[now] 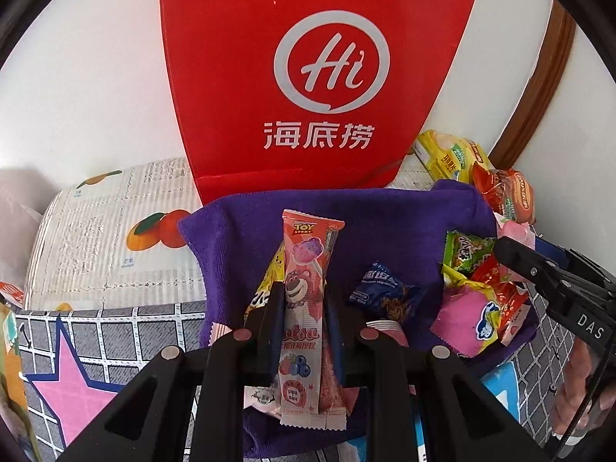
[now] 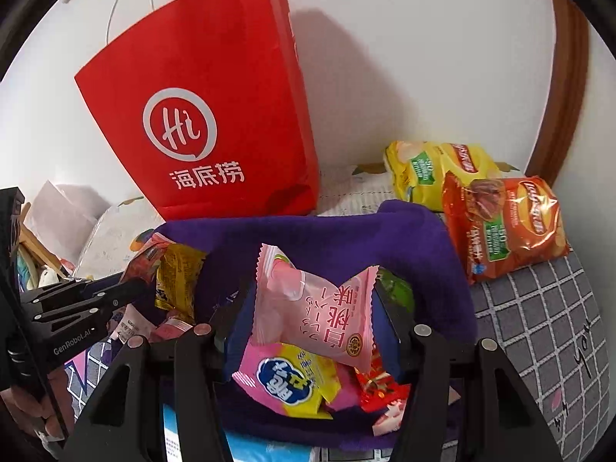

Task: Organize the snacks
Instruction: 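Carry the Lotso wafer bar and pink wrapper over the purple cloth with both tools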

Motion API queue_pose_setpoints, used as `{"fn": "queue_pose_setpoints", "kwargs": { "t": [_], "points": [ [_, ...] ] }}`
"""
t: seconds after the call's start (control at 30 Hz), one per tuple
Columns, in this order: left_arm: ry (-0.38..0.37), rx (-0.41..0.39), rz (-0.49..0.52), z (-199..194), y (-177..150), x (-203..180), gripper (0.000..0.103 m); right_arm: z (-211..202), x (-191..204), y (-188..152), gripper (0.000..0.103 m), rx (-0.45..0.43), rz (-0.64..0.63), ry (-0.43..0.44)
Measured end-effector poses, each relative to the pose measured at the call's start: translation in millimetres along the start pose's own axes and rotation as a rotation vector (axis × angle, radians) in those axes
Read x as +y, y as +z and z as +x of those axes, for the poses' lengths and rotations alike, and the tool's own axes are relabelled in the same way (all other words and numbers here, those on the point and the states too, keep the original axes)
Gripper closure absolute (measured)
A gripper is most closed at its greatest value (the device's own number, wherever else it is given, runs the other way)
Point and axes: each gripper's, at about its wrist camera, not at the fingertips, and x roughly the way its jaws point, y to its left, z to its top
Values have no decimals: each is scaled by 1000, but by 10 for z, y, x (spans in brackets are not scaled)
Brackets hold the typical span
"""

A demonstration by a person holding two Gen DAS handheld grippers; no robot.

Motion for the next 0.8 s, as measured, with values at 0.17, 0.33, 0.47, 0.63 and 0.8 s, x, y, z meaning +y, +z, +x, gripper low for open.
{"fn": "queue_pose_setpoints", "kwargs": {
  "t": [0.17,0.33,0.47,0.63,0.8],
  "points": [
    [6,3,-2,56,1,-9,83,69,33,11,47,10,-18,5],
    [4,3,4,87,22,-34,83,139,13,4,47,24,-17,4],
    [3,8,8,126,39,-53,83,180,4,-10,47,35,-18,0],
    [4,24,21,184,14,-79,83,246,-7,-18,47,53,-20,-5],
    [-1,44,29,247,1,-94,83,288,-2,-26,46,64,-19,-9]
  ]
}}
